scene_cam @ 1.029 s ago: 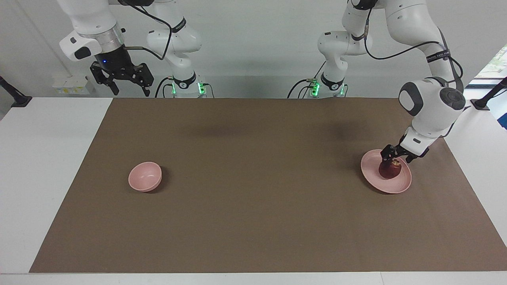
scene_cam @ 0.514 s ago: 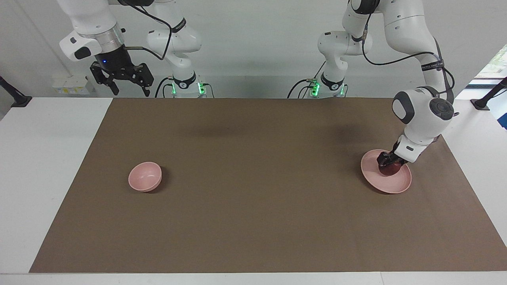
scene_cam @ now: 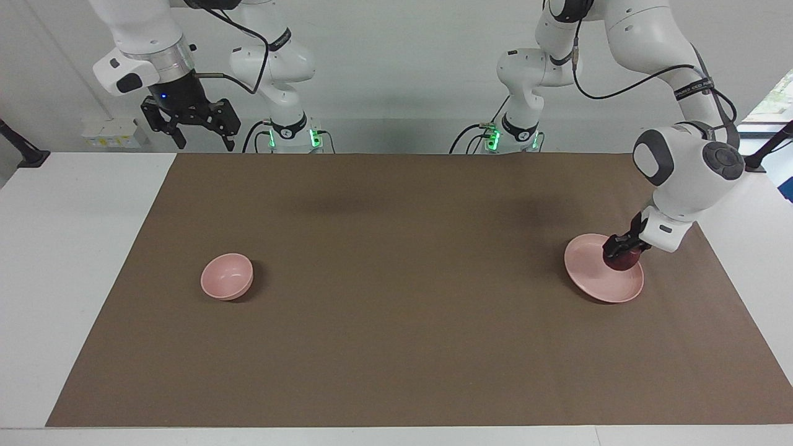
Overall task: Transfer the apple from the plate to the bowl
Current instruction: 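Lift the apple with the left gripper while the right gripper approaches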
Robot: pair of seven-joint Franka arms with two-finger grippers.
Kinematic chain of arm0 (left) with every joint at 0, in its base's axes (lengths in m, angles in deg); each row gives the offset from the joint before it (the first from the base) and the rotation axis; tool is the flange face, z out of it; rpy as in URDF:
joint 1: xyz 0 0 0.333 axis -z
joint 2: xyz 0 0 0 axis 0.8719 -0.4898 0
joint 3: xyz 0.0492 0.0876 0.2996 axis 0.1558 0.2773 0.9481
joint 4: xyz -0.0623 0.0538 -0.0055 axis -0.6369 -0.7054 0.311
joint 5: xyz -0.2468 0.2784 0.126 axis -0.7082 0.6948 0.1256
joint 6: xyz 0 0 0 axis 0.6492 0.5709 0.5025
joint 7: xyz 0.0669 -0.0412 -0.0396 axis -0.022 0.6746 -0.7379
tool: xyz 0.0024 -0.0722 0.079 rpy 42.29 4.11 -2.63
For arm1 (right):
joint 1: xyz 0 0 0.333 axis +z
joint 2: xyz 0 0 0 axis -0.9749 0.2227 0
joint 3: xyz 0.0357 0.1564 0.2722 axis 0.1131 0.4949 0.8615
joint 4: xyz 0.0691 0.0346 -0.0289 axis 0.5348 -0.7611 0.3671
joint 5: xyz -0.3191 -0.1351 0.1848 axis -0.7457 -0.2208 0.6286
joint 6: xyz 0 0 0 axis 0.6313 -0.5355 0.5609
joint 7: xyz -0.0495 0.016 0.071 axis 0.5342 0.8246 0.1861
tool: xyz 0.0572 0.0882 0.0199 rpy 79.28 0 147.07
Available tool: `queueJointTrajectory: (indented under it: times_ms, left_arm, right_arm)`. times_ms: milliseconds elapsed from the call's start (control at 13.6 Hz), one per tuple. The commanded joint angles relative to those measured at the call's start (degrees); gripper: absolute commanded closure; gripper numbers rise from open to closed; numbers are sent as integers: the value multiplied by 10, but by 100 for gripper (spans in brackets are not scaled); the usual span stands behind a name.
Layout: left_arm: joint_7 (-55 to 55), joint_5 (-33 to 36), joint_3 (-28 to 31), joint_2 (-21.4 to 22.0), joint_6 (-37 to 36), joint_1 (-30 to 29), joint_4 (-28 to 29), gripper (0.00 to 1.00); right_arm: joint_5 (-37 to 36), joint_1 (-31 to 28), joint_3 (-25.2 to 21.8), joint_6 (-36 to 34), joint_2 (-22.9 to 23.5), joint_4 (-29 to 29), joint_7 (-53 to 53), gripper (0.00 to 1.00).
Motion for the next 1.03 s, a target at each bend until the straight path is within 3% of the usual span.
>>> queueJointTrajectory:
  times_ms: [0,220,367,661,808,955]
  left_arm:
    - [68,-9,-4,-15,-20,12,-32,100]
    - [129,-29,-4,-15,-30,37,-38,100]
    - [141,-111,-4,-18,-33,44,-49,100]
    - [197,-165,-5,-24,-29,64,-89,100]
    - [203,-246,-4,-24,-30,64,-101,100]
    - [235,-312,-4,-24,-33,59,-110,100]
  right_arm:
    - [12,-9,3,2,-9,-10,-12,0]
    - [12,-9,3,2,-9,-10,-12,0]
    - [12,-9,4,2,-9,-10,-12,0]
    - [12,-5,5,-26,-12,-10,-17,0]
    - [14,-1,11,-9,-10,-7,-20,0]
    - [68,-2,10,23,-11,-13,-48,0]
